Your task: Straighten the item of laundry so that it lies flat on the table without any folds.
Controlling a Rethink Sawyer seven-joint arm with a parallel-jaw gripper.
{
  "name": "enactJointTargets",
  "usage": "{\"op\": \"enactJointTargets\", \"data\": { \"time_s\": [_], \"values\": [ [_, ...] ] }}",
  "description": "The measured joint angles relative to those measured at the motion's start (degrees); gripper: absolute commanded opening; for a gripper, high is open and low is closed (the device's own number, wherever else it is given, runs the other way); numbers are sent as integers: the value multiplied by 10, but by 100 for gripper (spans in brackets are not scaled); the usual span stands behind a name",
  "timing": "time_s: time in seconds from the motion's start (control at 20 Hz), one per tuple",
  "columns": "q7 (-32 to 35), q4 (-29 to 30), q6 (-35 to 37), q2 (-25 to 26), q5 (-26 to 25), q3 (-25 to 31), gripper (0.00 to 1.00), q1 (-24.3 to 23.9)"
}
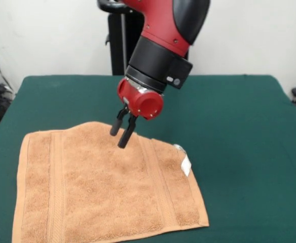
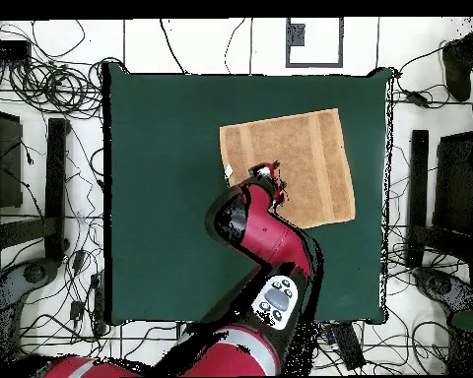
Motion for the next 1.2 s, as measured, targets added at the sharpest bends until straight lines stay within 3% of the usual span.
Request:
{"op": "enactJointTargets", "data": {
  "time_s": [0.85,1.2],
  "values": [
    [3,94,0,-57,4,20,100,-38],
    [3,113,-7,-63,8,26,100,-30]
  ]
}}
